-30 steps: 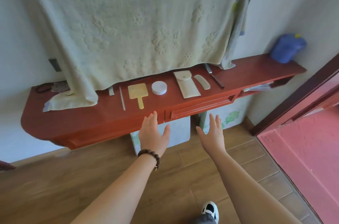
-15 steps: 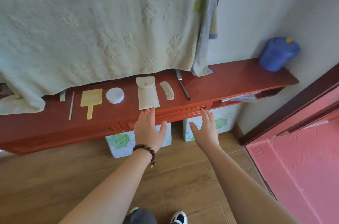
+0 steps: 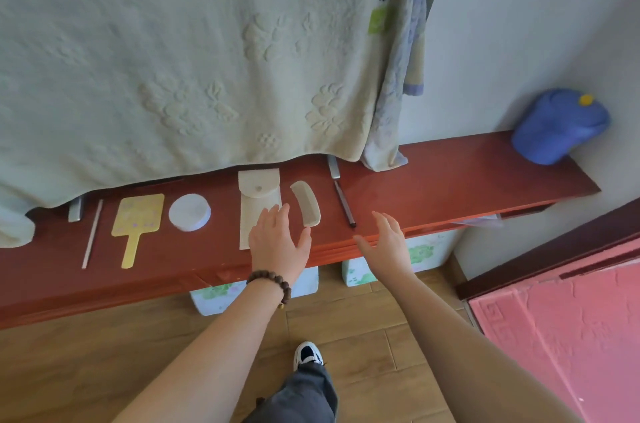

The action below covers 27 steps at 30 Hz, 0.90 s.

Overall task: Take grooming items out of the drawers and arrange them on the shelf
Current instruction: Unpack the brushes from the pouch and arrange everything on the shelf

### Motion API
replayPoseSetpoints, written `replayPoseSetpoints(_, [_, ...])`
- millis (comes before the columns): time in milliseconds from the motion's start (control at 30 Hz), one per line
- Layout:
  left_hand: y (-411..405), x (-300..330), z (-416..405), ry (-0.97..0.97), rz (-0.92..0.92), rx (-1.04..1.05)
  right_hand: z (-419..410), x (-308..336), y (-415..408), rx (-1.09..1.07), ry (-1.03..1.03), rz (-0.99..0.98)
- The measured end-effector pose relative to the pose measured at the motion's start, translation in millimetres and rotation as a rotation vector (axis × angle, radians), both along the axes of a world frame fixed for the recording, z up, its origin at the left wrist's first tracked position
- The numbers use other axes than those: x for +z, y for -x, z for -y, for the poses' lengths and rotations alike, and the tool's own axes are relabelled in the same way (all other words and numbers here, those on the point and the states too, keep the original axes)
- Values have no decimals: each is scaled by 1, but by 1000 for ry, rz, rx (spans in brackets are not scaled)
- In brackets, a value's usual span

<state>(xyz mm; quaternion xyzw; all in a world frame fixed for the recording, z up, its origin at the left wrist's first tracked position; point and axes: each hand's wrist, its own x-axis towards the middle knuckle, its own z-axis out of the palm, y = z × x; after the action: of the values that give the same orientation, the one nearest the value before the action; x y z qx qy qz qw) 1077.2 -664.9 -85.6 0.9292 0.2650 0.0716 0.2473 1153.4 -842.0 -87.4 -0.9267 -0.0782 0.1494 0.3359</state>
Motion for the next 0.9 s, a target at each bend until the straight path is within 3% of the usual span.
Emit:
replayPoseSetpoints(400, [-63,-11,-21,0,-24,-44,-62,-3,-83,83,452,-146])
replayPoseSetpoints(533, [-75,-10,-22,41,-31,-29,-61,-3,-94,103,482,-242])
replayPoseSetpoints(633, [-81,-2,-17,85,24,-14,-57,-4,-101,113,386,-249])
replayPoseSetpoints(767, [-89,11,-7,226,71,37,-47,1,-102,101,-15,-259])
replayPoseSetpoints(833, [-97,20,-1,405,73,121,-43,14,-100,118,-156,-256])
replayPoseSetpoints(900, [-106,29,0,701,131,223,-39,32,-99,154,-237,-261])
